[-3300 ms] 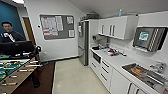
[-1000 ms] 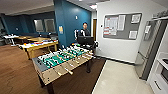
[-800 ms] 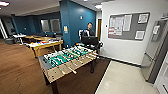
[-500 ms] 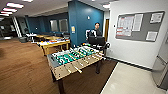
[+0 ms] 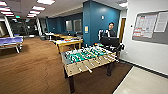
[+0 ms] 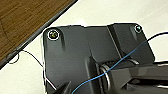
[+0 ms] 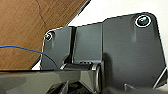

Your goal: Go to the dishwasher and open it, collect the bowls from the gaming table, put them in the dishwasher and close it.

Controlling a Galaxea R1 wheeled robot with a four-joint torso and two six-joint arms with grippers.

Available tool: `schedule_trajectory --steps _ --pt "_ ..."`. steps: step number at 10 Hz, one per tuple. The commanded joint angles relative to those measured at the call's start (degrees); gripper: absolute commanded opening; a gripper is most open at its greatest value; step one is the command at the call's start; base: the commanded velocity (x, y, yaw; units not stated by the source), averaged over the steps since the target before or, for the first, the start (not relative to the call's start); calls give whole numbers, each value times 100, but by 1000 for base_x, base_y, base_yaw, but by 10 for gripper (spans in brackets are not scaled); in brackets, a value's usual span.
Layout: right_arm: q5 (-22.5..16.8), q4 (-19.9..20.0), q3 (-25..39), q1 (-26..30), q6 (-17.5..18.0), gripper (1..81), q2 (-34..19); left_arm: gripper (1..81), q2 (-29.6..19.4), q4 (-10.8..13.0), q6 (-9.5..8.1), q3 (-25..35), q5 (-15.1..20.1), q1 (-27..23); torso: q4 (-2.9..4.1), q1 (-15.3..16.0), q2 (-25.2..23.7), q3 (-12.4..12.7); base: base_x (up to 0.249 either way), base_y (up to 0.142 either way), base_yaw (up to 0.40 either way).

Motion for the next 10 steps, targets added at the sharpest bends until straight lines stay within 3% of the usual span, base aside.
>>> schedule_trajectory --steps 1,10 --pt "-214 -115 23 269 -8 811 -37 811 -54 74 53 16 269 -271 0 0 0 0 0 0 356" --pt "-250 -159 15 331 -16 811 69 811 -80 47 45 -10 269 -271 0 -2 0 0 0 0 355"
